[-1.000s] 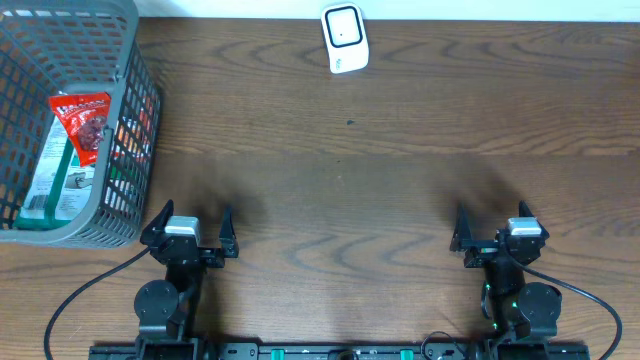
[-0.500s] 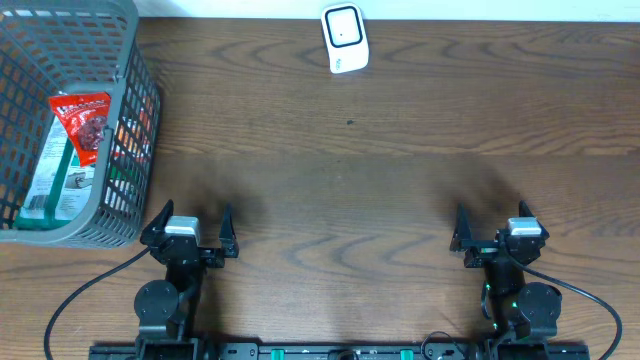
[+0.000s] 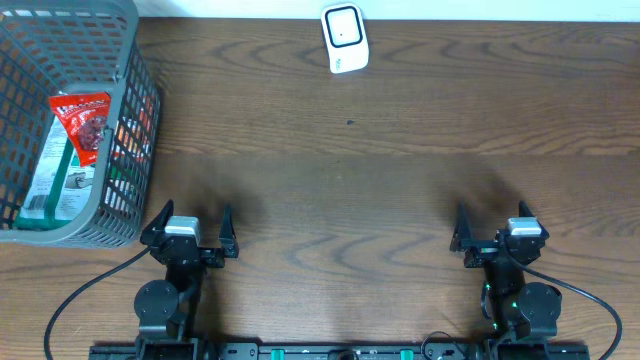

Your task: Scan the item barcode

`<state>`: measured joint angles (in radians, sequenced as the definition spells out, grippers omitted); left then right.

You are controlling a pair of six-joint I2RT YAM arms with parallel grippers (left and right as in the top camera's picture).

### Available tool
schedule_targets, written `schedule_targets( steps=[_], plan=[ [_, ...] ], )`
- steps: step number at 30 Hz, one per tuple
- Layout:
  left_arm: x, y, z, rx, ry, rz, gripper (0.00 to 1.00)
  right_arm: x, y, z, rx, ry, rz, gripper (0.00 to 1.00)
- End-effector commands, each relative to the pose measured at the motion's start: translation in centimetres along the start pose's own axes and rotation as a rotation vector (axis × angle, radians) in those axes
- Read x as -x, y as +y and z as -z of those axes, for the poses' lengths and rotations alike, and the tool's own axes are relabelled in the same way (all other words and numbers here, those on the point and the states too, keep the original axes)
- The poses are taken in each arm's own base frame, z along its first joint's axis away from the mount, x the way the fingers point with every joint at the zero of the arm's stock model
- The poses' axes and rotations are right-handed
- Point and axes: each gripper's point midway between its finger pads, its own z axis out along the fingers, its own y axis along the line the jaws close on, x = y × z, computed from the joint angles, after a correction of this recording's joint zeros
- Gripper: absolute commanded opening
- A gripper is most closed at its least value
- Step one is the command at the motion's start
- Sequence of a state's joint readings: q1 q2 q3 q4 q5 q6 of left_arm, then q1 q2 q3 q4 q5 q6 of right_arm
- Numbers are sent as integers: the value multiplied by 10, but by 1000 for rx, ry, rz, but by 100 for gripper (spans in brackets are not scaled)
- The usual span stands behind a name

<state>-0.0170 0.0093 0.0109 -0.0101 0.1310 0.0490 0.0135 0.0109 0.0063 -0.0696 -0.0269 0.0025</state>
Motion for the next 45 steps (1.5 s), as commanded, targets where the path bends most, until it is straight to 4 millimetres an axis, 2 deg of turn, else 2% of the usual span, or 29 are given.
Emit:
schedule_targets(
  steps=[1,30,33,35,37,38,43,45],
  plan=[
    [-14,-3,0,-15,48,9,98,-1,-1,0,-5,1,11,99],
    [-14,-3,0,-17,48,10,98,-1,-1,0,-5,1,11,99],
    [-12,-3,0,-18,46,86,98,-1,-7,0,-39,1,11,99],
    [-6,-11,1,-60,38,120,98,0,-7,0,-38,0,11,99],
    [10,-32,8,-182,27,153,98,-1,-3,0,-16,2,2,99],
    [14,-37,11,-207,35,174,98,-1,-2,0,-13,2,-10,99],
    [37,-55,39,-290,154,223,98,-1,-3,0,-16,2,-12,99],
    [72,-57,57,-287,175,227,98,-1,-3,0,-16,2,-12,99]
  ],
)
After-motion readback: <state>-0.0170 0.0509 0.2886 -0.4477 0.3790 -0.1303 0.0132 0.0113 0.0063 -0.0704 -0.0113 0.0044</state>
